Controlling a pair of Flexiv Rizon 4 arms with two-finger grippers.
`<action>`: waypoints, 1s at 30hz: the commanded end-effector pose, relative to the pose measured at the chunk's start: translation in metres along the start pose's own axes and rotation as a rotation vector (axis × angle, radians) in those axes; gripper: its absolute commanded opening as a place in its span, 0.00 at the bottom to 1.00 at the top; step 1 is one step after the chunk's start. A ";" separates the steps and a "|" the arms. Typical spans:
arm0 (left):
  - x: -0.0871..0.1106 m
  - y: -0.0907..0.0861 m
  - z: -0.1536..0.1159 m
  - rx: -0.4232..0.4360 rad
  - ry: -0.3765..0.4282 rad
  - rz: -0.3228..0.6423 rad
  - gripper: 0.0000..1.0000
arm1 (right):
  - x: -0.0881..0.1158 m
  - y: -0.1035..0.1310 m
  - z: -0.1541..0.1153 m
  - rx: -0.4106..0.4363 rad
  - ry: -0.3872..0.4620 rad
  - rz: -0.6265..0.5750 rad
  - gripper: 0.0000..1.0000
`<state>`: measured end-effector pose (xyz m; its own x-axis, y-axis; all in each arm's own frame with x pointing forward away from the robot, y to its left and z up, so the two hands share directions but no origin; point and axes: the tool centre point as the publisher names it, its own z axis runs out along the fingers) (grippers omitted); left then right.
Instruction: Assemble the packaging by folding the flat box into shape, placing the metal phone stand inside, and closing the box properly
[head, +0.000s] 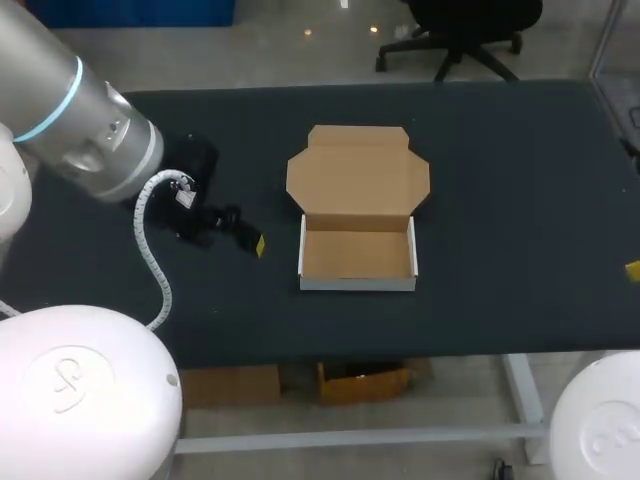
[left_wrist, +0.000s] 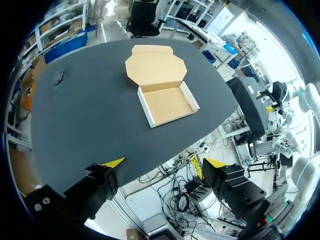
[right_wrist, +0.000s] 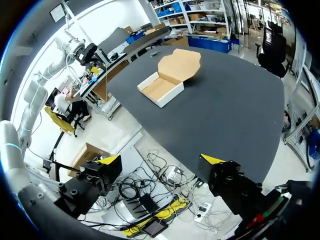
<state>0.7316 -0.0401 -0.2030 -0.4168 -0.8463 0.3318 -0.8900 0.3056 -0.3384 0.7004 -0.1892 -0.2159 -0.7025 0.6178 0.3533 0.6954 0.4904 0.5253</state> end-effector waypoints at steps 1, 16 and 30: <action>0.005 -0.002 -0.012 -0.038 -0.017 -0.031 1.00 | 0.002 0.002 -0.016 0.011 0.022 0.039 1.00; 0.012 0.003 -0.043 -0.040 0.022 -0.189 1.00 | 0.010 0.006 -0.039 0.040 0.052 0.201 1.00; 0.020 0.014 -0.055 0.004 -0.006 -0.239 1.00 | 0.019 0.010 -0.040 0.032 0.076 0.231 1.00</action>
<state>0.7108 -0.0290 -0.1553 -0.1956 -0.8927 0.4060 -0.9659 0.1037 -0.2373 0.6896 -0.1954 -0.1735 -0.5324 0.6741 0.5120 0.8427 0.3648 0.3960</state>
